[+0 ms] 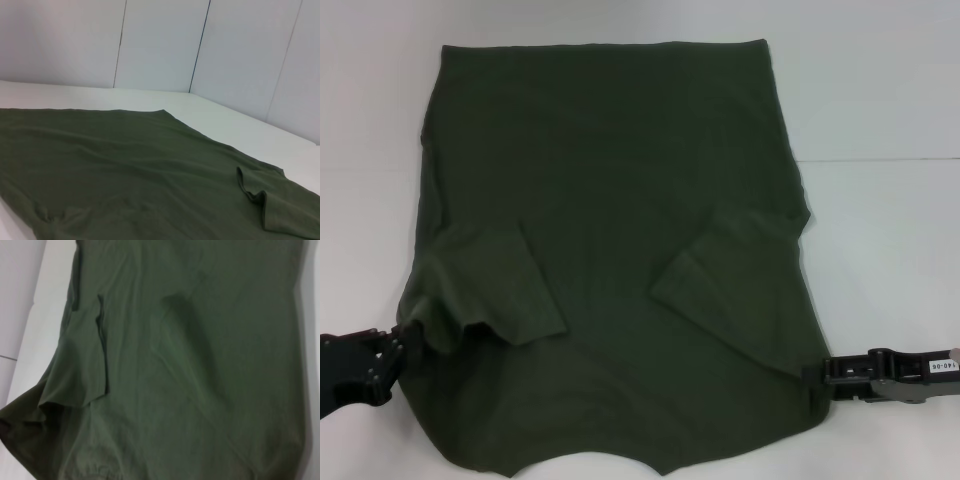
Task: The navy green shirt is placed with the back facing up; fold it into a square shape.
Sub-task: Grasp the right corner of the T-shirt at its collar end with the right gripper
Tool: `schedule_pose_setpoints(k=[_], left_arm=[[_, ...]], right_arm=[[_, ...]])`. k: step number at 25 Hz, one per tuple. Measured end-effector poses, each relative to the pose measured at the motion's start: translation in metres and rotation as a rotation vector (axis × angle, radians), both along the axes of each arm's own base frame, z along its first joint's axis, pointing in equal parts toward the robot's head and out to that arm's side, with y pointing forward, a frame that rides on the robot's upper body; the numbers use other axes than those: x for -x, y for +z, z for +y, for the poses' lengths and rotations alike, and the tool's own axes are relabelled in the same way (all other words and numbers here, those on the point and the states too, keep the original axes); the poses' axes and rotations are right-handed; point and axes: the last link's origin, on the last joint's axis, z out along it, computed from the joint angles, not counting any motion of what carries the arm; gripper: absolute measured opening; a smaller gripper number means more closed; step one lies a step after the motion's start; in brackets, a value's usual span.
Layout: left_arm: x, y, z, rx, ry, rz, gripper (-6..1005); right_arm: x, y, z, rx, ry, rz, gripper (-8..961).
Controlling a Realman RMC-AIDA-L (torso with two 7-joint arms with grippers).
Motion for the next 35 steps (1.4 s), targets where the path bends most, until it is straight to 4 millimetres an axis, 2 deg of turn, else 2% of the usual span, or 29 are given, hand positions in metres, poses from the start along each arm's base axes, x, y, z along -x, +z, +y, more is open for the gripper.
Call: schedule_pose_setpoints(k=[15, 35], left_arm=[[0.0, -0.001, 0.0, 0.001, 0.002, -0.003, 18], [-0.002, -0.001, 0.003, -0.001, -0.005, -0.004, 16]], right_arm=[[-0.015, 0.007, -0.008, -0.012, -0.045, -0.013, 688], [-0.007, -0.002, -0.004, -0.019, -0.038, 0.001, 653]])
